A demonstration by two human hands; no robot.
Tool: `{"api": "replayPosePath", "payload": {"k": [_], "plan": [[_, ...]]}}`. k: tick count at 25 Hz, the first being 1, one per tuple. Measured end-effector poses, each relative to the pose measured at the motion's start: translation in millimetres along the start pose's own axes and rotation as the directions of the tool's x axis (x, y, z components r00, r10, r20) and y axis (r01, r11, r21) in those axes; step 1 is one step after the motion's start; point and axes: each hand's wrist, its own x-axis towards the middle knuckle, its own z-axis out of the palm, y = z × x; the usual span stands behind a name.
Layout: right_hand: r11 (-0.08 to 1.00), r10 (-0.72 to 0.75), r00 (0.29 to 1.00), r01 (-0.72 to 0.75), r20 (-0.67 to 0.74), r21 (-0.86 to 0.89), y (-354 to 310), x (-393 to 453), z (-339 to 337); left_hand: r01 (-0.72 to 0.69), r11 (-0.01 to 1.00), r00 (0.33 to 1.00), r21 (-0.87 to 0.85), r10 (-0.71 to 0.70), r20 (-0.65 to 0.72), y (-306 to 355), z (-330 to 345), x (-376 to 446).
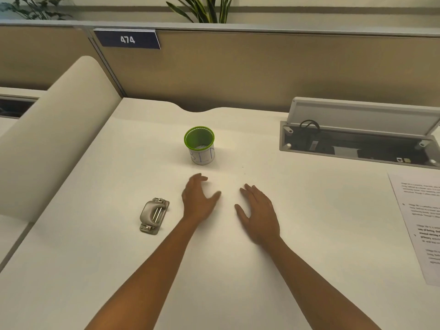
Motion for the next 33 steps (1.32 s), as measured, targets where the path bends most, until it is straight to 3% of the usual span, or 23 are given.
{"api": "replayPosePath", "payload": {"k": [3,7,14,20,26,33], "plan": [[0.98,0.081,0.997,-0.08,0.003,0.183,-1.9,21.6,-6.7,0.0,0.99,0.966,0.141,-0.037,0.257,-8.4,14.9,-1.6],[0.933,0.238,0.971,-0.226,-0.006,0.28,-4.6,60.9,-16.8,-0.033,0.967,0.934,0.254,-0.06,0.352,-8.4,18.0,3.2],[0.911,0.36,0.933,-0.353,0.004,0.215,-7.9,95.3,-19.2,-0.039,0.941,0.905,0.336,-0.109,0.412,-8.8,19.4,7.9],[0.934,0.323,0.937,-0.339,0.136,0.115,-11.5,108.0,-19.9,-0.046,0.938,0.902,0.343,-0.108,0.417,-8.5,19.7,8.6],[0.887,0.368,0.925,-0.38,0.096,0.262,-2.0,119.3,-33.7,-0.049,0.936,0.899,0.349,-0.111,0.424,-7.3,19.0,8.6],[0.945,0.316,0.925,-0.327,0.213,0.019,-17.0,146.8,-39.4,-0.048,0.931,0.899,0.361,-0.117,0.421,-8.4,20.6,8.8]]}}
